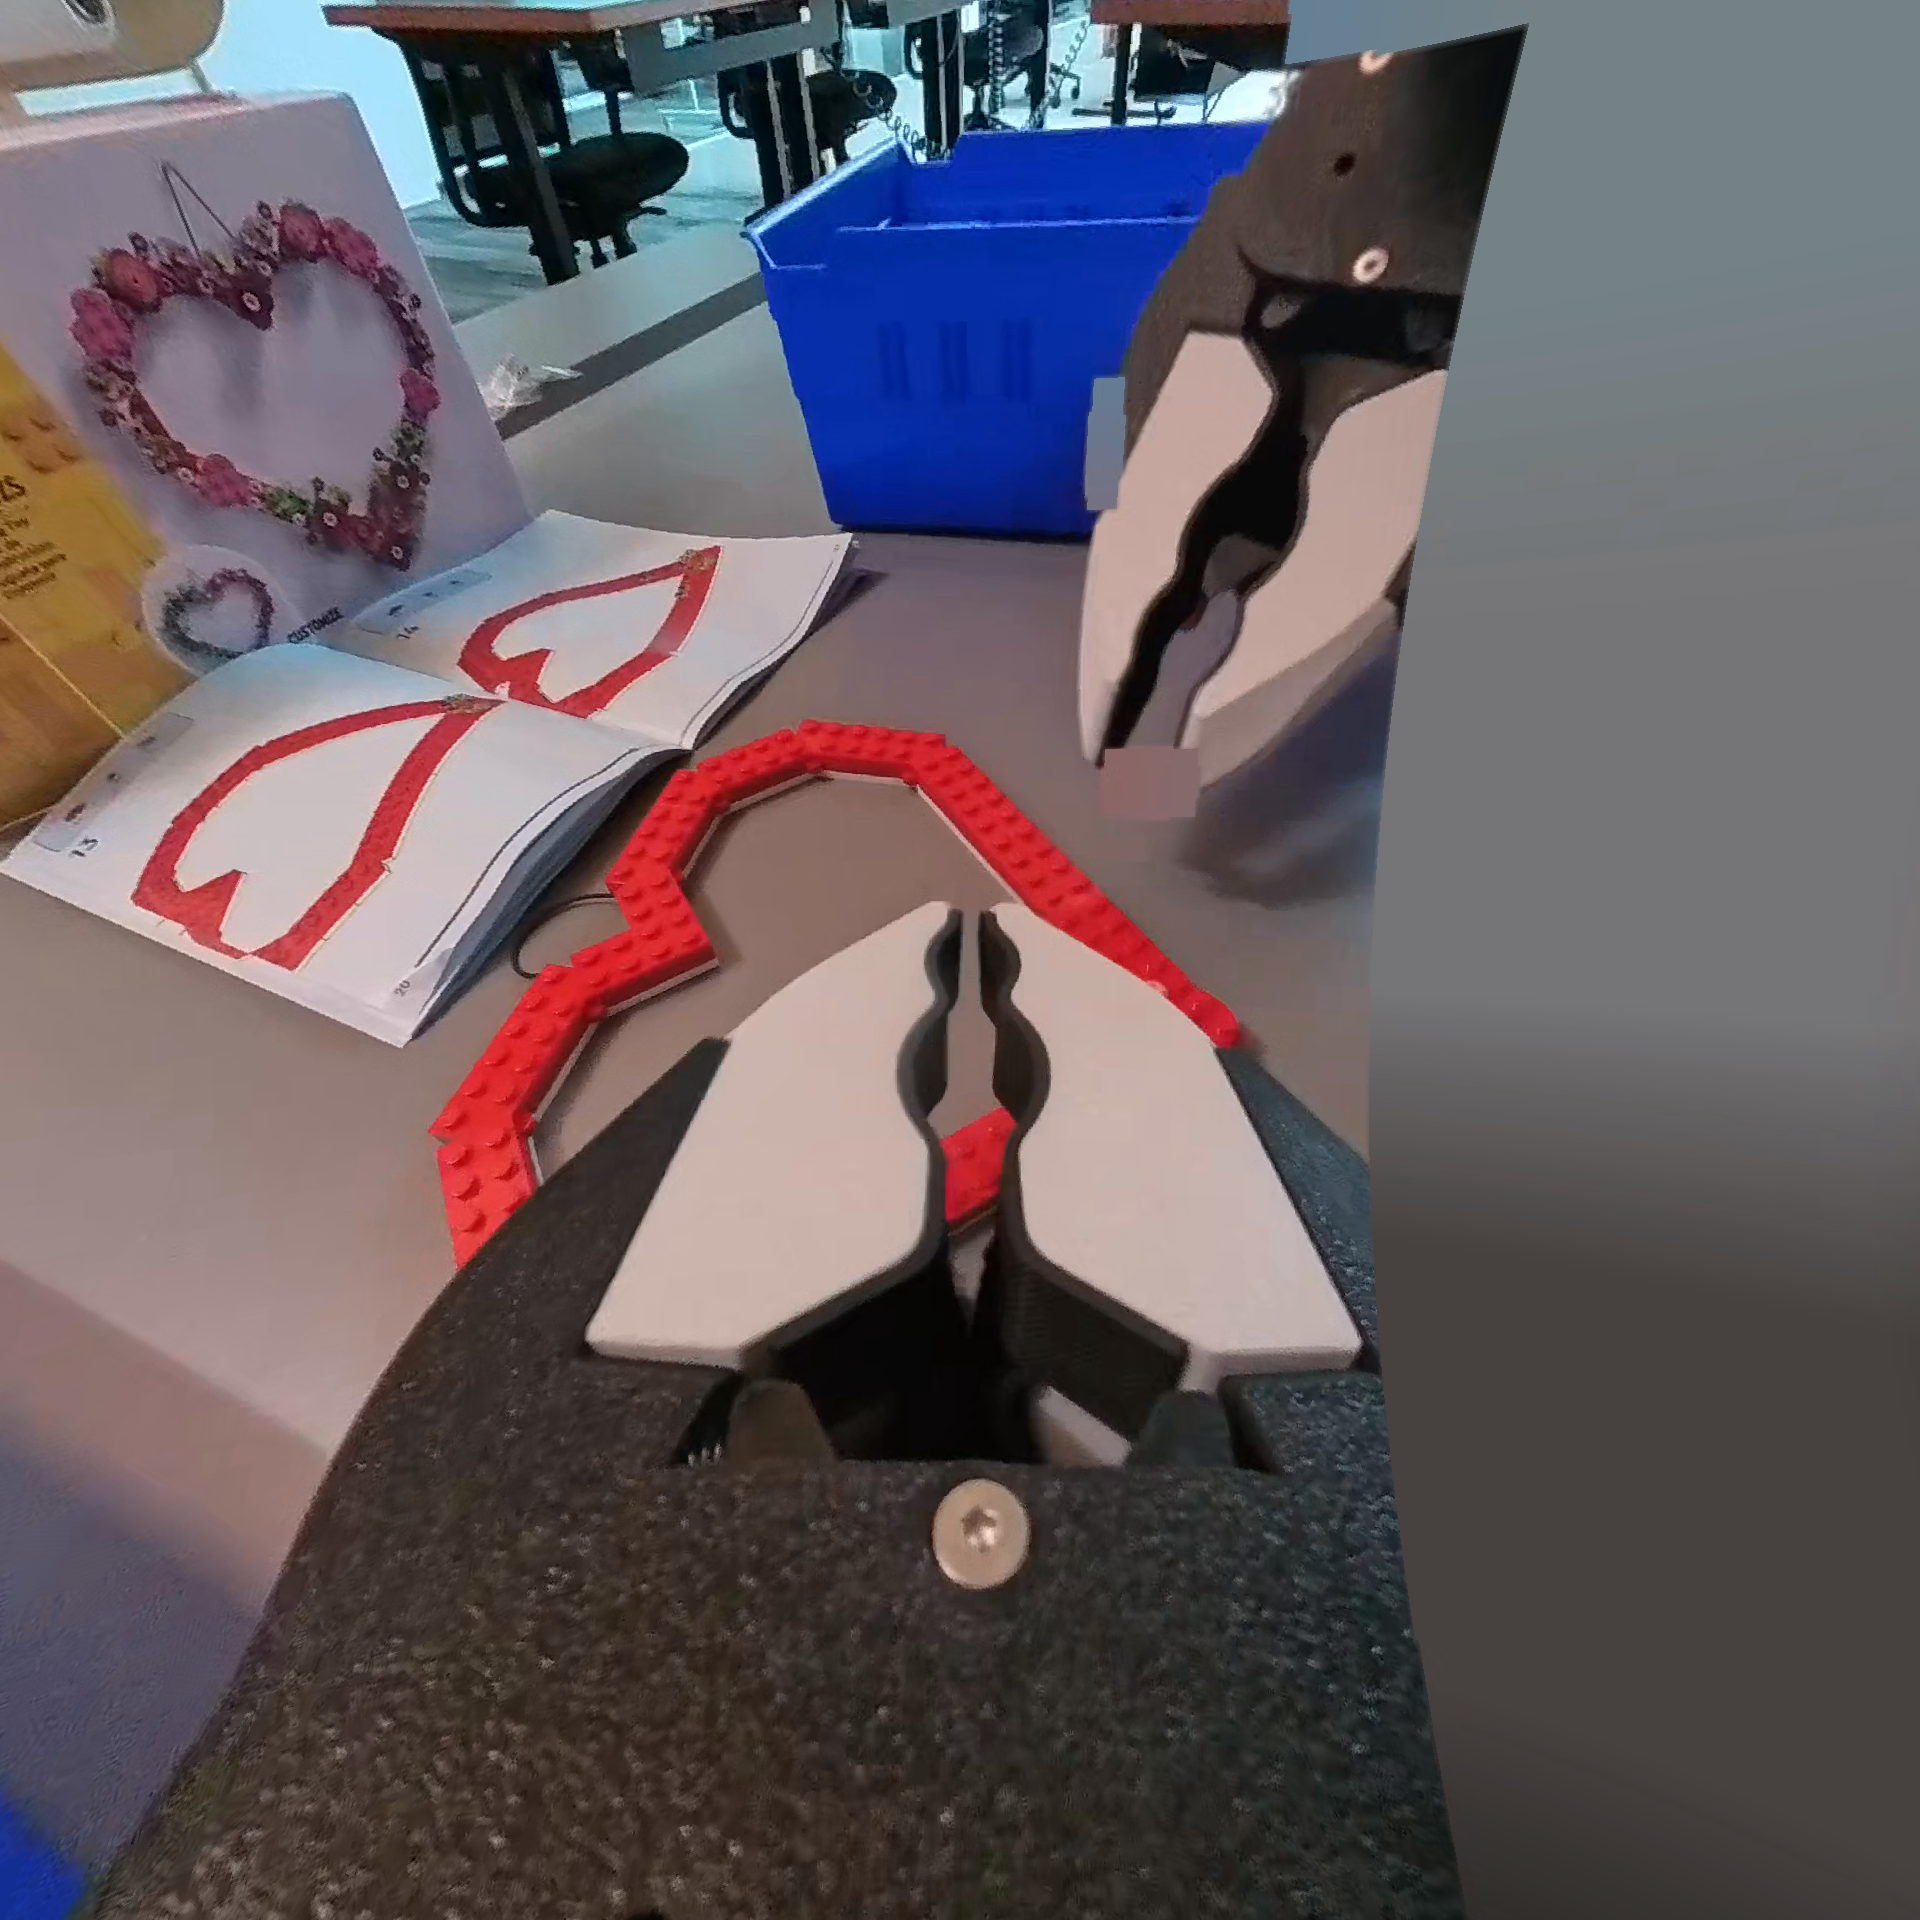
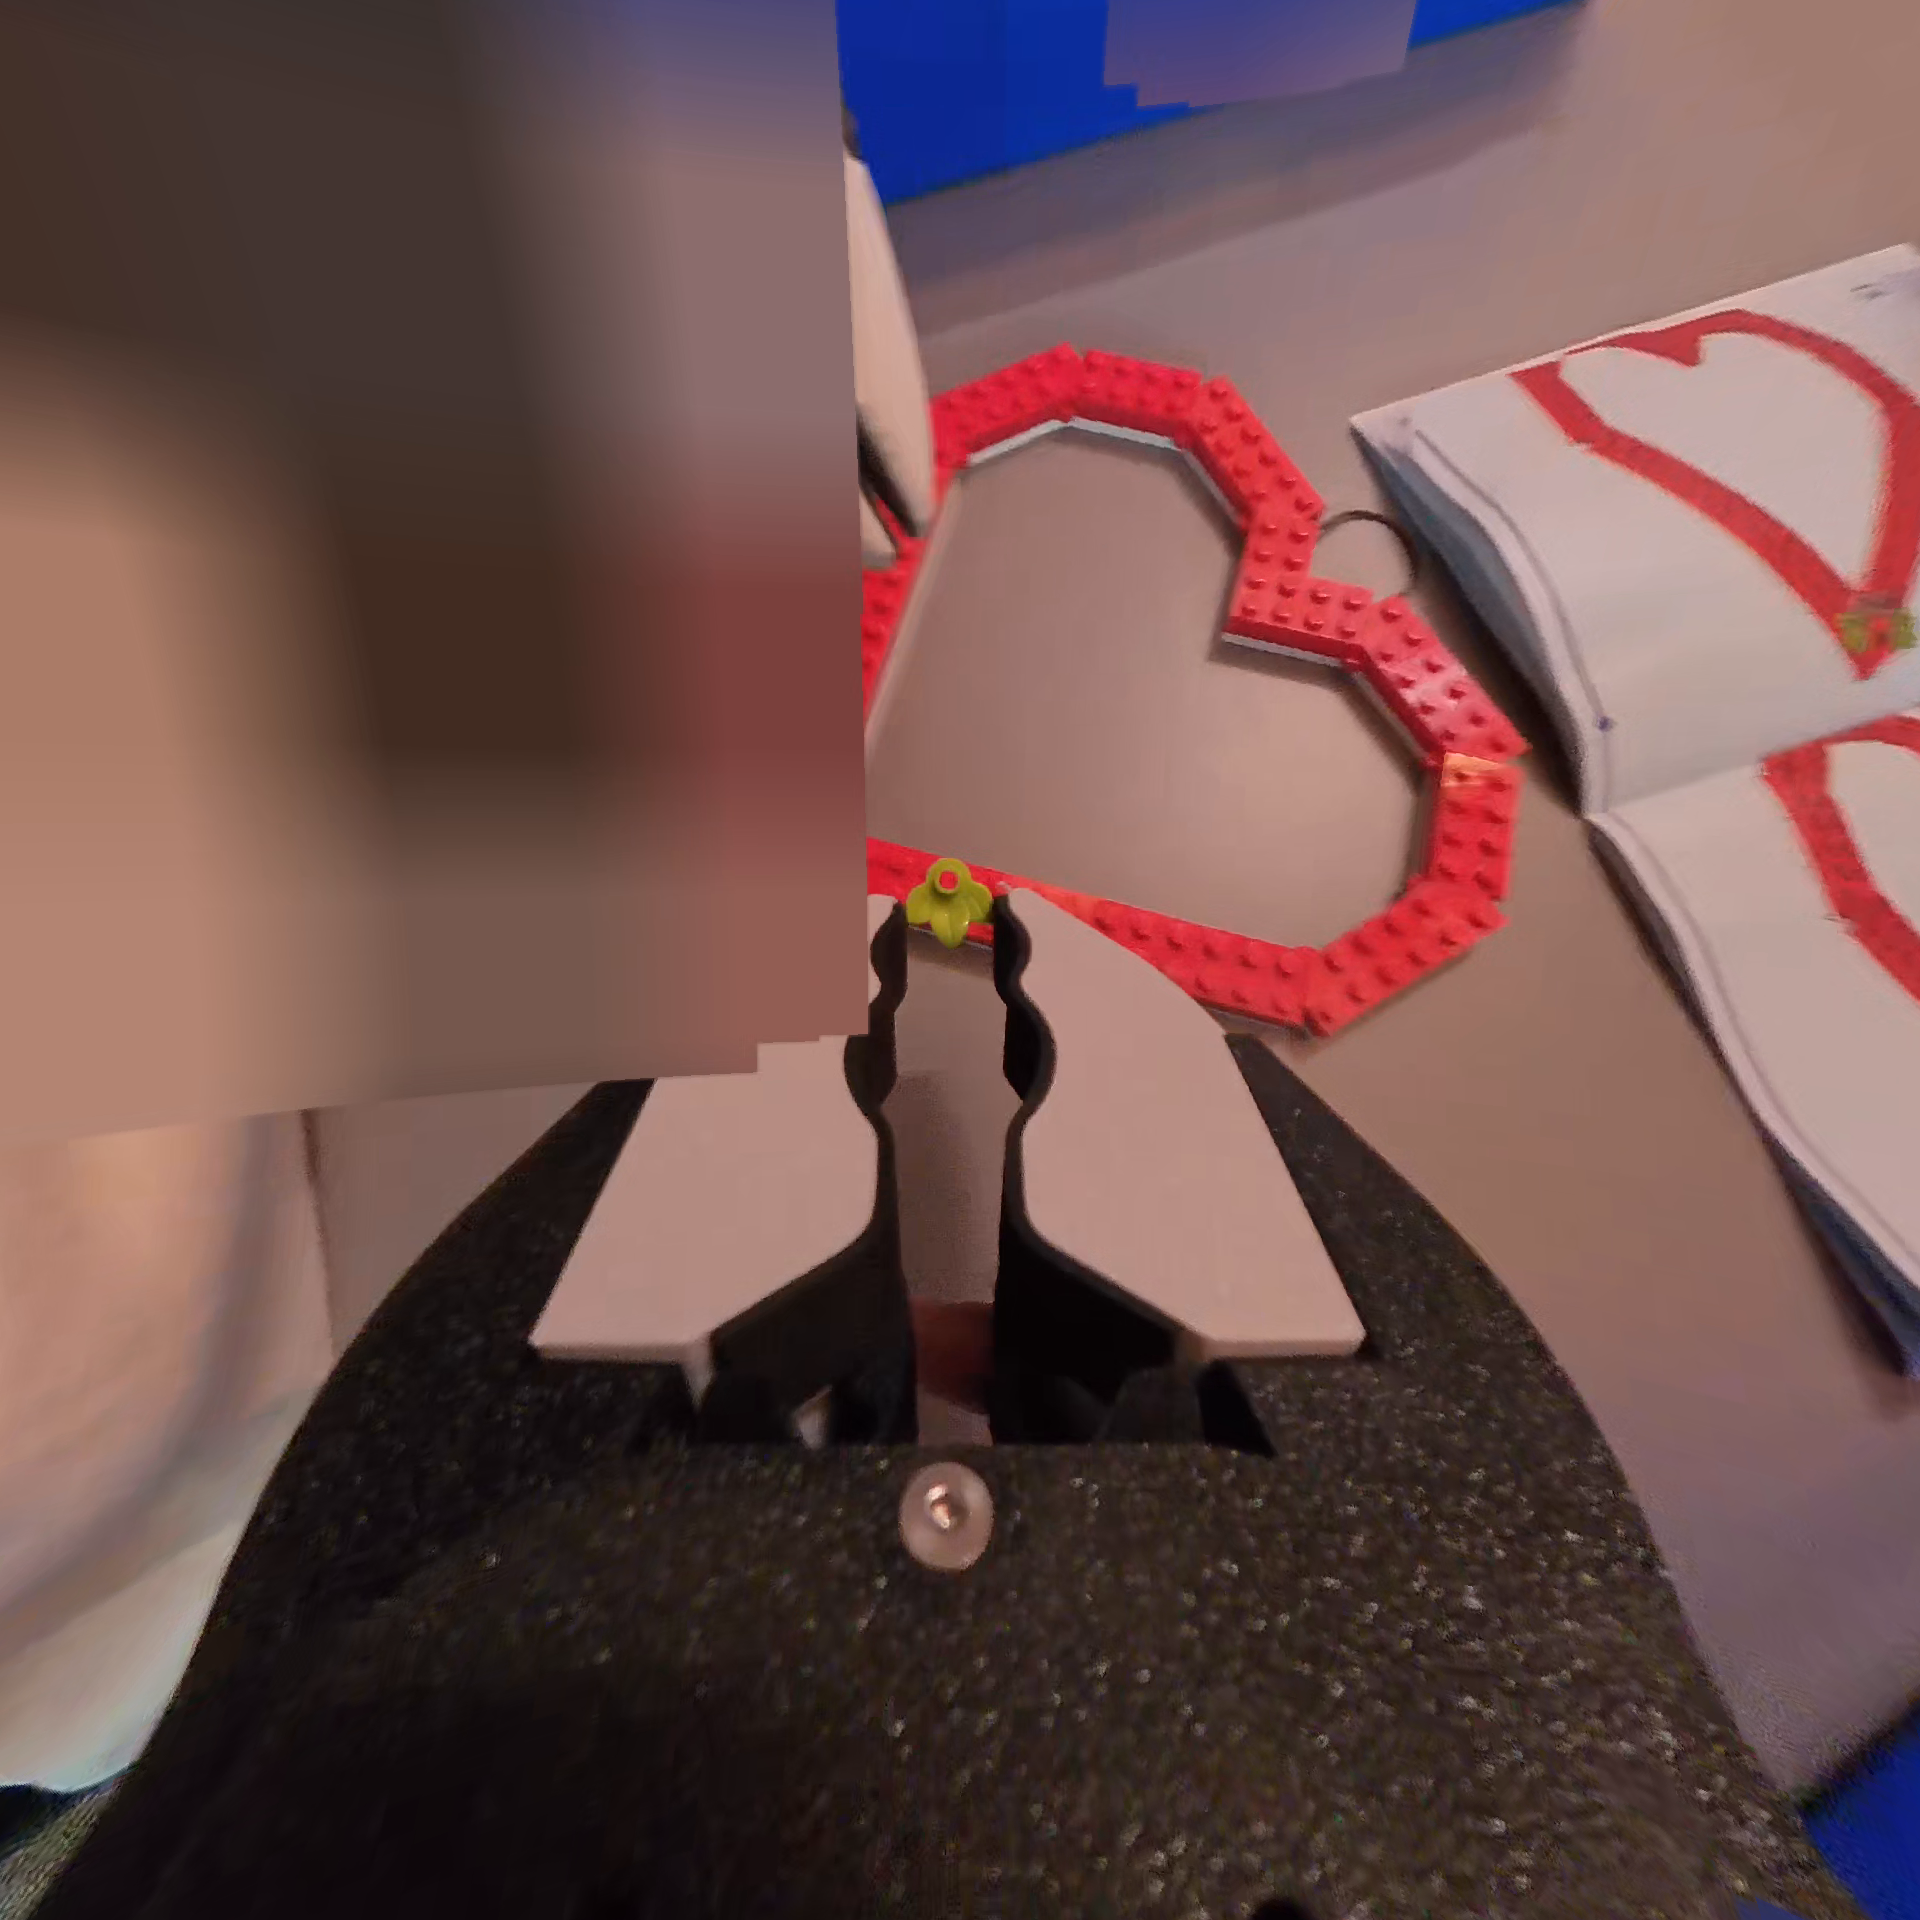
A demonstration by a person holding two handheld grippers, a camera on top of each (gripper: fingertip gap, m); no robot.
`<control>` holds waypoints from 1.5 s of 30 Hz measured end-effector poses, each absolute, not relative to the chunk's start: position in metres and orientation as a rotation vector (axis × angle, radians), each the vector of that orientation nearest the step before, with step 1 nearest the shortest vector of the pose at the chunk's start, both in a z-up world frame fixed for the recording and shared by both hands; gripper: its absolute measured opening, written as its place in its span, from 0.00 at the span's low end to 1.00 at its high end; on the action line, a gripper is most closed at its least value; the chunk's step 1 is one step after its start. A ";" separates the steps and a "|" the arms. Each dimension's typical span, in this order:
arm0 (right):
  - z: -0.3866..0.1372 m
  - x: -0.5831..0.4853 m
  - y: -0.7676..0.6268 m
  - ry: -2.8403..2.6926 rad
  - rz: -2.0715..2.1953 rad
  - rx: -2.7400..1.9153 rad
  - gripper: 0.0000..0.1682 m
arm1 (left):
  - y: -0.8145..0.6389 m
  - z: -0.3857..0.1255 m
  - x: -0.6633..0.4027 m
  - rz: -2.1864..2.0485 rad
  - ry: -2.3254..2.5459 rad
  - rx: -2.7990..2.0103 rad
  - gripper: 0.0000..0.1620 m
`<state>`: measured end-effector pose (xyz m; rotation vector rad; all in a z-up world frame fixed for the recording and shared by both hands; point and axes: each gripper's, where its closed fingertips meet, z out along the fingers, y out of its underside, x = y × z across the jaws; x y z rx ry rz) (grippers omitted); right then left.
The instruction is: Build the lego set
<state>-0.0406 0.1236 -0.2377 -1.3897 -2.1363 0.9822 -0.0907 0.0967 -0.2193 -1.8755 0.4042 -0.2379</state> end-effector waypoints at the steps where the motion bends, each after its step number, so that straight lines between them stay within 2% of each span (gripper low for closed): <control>1: -0.240 -0.041 0.117 -2.160 0.999 -1.379 0.09 | 0.096 -0.221 -0.090 -0.241 0.411 -1.888 0.03; 6: -0.255 -0.038 0.097 -2.295 0.979 -1.317 0.09 | 0.093 -0.226 -0.081 -0.272 0.494 -1.903 0.06; 17: -0.268 -0.037 0.088 -2.340 0.870 -1.380 0.09 | 0.088 -0.229 -0.072 -0.272 0.578 -1.889 0.04; 45: -0.269 -0.040 0.089 -2.335 0.750 -1.439 0.09 | 0.088 -0.244 -0.065 -0.225 0.667 -1.959 0.03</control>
